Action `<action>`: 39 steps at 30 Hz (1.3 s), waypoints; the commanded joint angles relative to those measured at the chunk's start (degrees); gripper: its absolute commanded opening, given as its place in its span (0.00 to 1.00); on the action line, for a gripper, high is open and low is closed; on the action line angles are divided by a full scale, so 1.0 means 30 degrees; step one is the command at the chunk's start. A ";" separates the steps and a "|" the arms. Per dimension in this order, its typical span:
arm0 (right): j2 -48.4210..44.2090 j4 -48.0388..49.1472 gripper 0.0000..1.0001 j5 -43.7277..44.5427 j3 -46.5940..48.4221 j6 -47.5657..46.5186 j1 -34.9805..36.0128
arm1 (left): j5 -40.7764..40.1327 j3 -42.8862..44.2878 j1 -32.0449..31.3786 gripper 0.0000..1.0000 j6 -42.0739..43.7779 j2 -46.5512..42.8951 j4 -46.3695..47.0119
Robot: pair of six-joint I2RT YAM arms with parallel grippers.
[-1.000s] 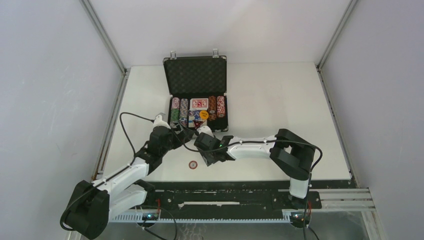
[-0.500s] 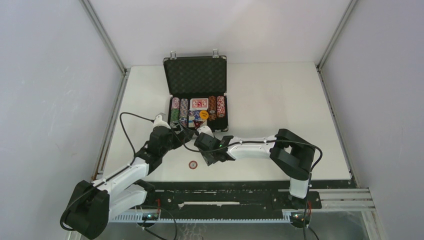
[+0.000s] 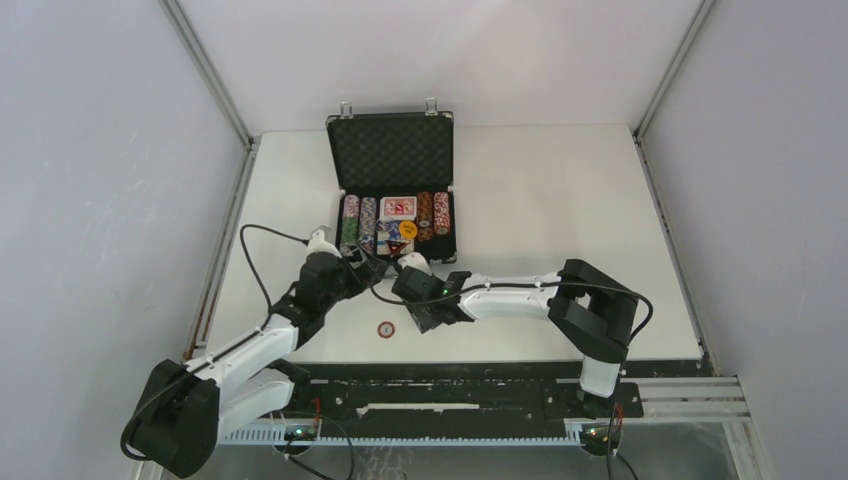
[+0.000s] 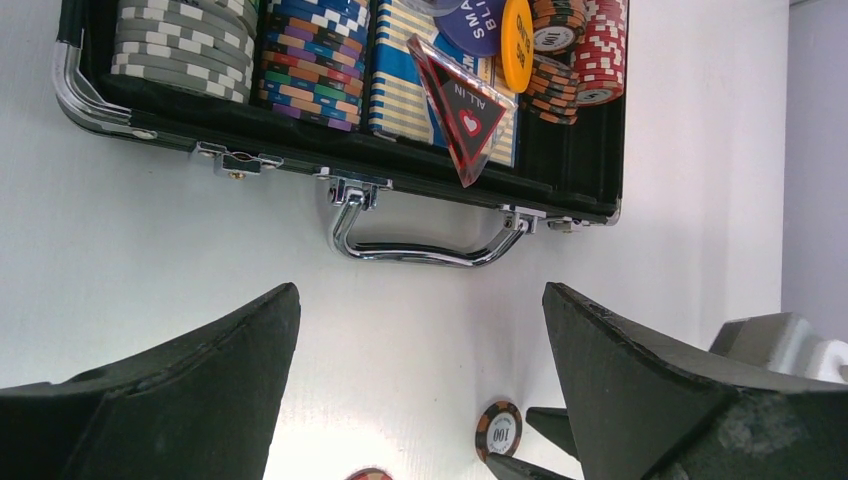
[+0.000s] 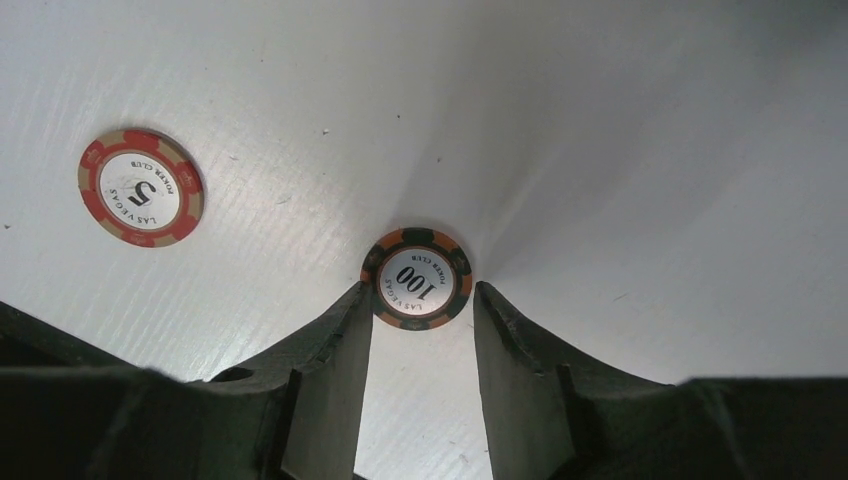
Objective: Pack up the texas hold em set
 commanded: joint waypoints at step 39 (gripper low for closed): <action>-0.0671 -0.0701 0.40 0.1006 0.0042 0.0443 0.0440 | 0.1129 -0.0201 0.0111 0.97 0.0015 0.0443 0.1087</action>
